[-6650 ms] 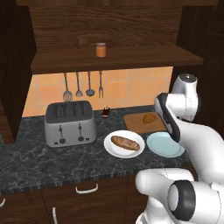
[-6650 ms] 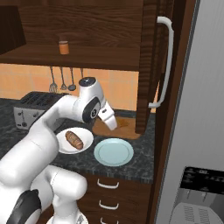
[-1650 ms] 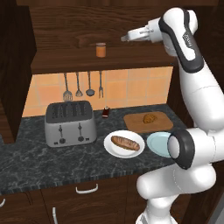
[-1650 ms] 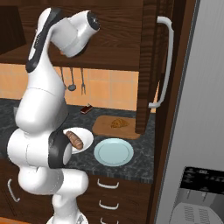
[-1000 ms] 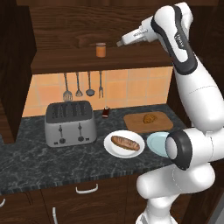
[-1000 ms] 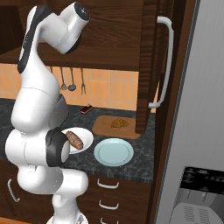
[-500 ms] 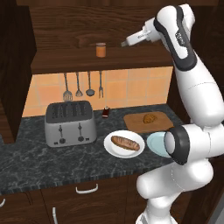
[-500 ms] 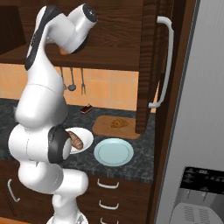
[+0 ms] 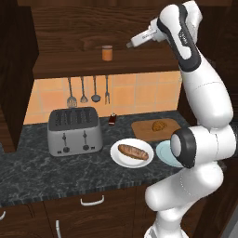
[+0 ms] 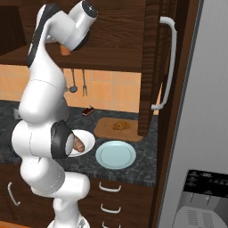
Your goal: From the different types of pastries on the counter, select a croissant and place it on the cutting board. Then retrieve a jar of jam from the cabinet and place it alongside the croissant on the cutting board.
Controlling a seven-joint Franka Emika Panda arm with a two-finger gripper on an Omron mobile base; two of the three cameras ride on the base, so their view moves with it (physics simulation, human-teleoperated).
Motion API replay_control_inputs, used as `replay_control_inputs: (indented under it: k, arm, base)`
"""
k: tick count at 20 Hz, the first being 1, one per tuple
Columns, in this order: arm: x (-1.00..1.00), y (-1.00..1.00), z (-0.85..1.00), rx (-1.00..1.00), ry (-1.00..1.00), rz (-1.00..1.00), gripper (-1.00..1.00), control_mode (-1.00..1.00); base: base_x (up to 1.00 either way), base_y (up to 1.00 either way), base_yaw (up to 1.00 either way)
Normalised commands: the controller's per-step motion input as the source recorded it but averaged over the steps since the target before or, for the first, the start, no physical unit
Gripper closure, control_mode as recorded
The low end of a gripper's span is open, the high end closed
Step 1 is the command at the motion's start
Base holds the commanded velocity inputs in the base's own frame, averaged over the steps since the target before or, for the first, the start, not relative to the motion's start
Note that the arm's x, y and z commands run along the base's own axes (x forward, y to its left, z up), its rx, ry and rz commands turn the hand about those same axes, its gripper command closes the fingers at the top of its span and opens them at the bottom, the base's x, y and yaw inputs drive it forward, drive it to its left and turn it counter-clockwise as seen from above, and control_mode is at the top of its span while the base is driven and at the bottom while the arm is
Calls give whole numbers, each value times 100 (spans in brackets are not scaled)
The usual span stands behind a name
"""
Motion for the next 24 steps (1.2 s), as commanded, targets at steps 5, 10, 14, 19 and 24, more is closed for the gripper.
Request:
replay_control_inputs:
  k: [5, 10, 14, 19, 24]
  arm:
    - [47, 16, 1, -5, 1, -16, -100, -100]
    - [15, 0, 0, 0, 2, -2, -100, -100]
    - [48, 16, 0, 0, 6, -13, -100, -100]
    - [53, 35, 0, -5, 1, -15, -100, -100]
    - [48, 44, 0, -11, 0, -17, -100, -100]
  base:
    - [0, 0, 0]
    - [0, 0, 0]
    - [0, 0, 0]
    - [0, 0, 0]
    - [0, 0, 0]
